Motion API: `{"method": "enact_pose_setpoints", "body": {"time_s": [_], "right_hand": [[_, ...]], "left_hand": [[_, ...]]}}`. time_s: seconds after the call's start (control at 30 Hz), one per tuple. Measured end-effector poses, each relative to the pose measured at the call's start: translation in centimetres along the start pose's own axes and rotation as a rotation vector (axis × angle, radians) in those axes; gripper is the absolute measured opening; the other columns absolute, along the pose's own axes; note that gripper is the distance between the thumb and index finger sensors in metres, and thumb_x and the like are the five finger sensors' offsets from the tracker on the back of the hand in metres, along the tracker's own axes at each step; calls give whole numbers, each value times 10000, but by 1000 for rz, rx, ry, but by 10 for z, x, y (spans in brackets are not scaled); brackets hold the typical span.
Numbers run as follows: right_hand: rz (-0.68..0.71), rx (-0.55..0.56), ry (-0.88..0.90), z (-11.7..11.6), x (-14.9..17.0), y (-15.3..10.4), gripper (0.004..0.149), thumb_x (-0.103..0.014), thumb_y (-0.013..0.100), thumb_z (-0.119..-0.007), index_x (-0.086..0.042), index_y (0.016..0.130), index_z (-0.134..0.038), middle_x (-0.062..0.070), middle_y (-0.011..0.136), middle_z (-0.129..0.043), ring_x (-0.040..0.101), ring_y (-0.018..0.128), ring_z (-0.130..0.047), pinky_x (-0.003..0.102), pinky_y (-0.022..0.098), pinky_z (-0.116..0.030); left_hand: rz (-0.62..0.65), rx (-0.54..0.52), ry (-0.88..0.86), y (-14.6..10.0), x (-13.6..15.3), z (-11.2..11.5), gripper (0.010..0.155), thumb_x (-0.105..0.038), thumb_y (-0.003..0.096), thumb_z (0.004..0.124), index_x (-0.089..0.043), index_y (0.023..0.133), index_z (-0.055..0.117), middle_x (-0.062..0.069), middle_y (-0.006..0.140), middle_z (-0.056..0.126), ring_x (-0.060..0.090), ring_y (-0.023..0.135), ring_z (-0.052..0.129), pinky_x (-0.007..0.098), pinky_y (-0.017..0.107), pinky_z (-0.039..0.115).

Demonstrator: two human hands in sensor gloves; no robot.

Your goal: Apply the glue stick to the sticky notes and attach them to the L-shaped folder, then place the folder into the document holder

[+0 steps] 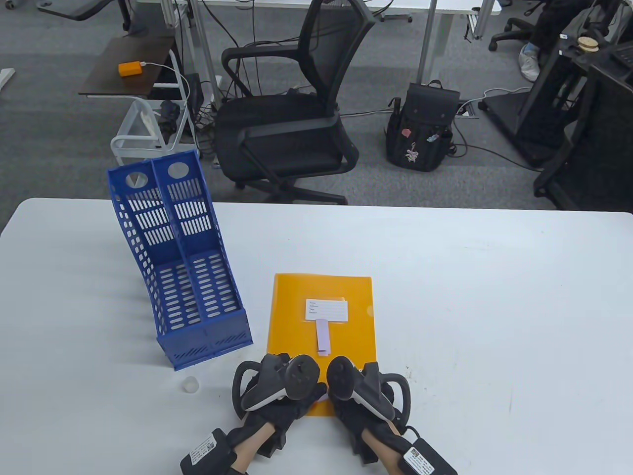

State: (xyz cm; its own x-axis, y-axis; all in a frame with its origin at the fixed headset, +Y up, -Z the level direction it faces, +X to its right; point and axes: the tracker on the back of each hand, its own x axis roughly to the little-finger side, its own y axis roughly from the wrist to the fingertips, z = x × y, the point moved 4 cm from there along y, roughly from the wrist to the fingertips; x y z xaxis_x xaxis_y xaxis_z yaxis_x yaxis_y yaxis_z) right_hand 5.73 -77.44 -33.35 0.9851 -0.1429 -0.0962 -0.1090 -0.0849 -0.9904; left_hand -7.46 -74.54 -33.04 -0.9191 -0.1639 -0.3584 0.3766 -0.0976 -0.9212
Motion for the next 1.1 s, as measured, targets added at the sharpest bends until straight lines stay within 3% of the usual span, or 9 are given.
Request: {"method": "enact_pose_setpoints", "body": {"time_s": [0.2,0.27,0.4,0.5,0.57,0.7,0.87,0.97,1.1], "right_hand": [[4,5,-14,1,-1,0,399,-381,422,-937,-54,649,-956,46,358,-1017,202,142,-1002,308,54,-846],[6,5,-19,1,-2,-1,399,-384,423,-935,-56,650,-956,47,359,-1016,202,140,-1001,307,55,-845],[11,9,-25,1,-2,-1,399,-387,422,-935,-61,650,-960,48,361,-1015,203,139,-1000,308,56,-845],[14,13,-30,1,-3,-1,397,-387,423,-934,-62,651,-960,50,364,-1016,205,141,-1001,309,57,-845],[18,16,-38,1,-4,-1,399,-387,423,-933,-60,651,-960,49,364,-1016,205,141,-1001,309,58,-845],[19,16,-42,1,-4,-2,399,-384,424,-932,-58,652,-959,50,365,-1016,205,142,-1001,309,58,-845],[21,20,-46,1,-5,-2,399,-385,425,-930,-59,654,-959,51,367,-1016,205,143,-1002,310,58,-846],[30,32,-58,1,-7,-4,398,-383,423,-932,-58,650,-962,50,365,-1016,204,141,-1002,308,56,-846],[43,66,-100,3,-12,-6,399,-389,414,-938,-67,646,-974,72,426,-1015,206,172,-1005,300,71,-848]], "left_hand": [[-41,-45,-51,-10,18,-9,438,-533,452,848,-245,781,886,60,488,918,237,496,887,593,664,642],[-68,-93,-104,-14,29,-14,490,-525,455,838,-224,839,875,89,501,934,249,502,905,601,660,649],[-128,-116,-239,-21,52,-14,585,-499,476,776,-131,931,776,95,599,968,270,568,950,613,655,658],[-152,-28,-310,-21,62,-3,642,-463,507,662,-68,1011,619,104,722,914,280,651,924,607,662,643],[-157,-35,-278,-22,63,-3,668,-454,511,624,-54,1038,531,102,774,866,275,682,902,604,668,634],[-151,-44,-289,-22,66,-3,673,-398,510,647,-73,1068,457,123,879,769,295,791,830,624,690,595],[-144,-74,-353,-21,72,7,645,-335,496,699,-116,1058,471,136,952,682,318,881,745,647,716,529],[-150,-68,-353,-20,74,12,644,-432,478,698,-110,1015,551,109,908,755,327,886,772,649,711,530],[-140,-14,-317,-19,68,18,614,-550,479,639,-145,940,662,126,958,818,360,975,711,625,720,514]]}}
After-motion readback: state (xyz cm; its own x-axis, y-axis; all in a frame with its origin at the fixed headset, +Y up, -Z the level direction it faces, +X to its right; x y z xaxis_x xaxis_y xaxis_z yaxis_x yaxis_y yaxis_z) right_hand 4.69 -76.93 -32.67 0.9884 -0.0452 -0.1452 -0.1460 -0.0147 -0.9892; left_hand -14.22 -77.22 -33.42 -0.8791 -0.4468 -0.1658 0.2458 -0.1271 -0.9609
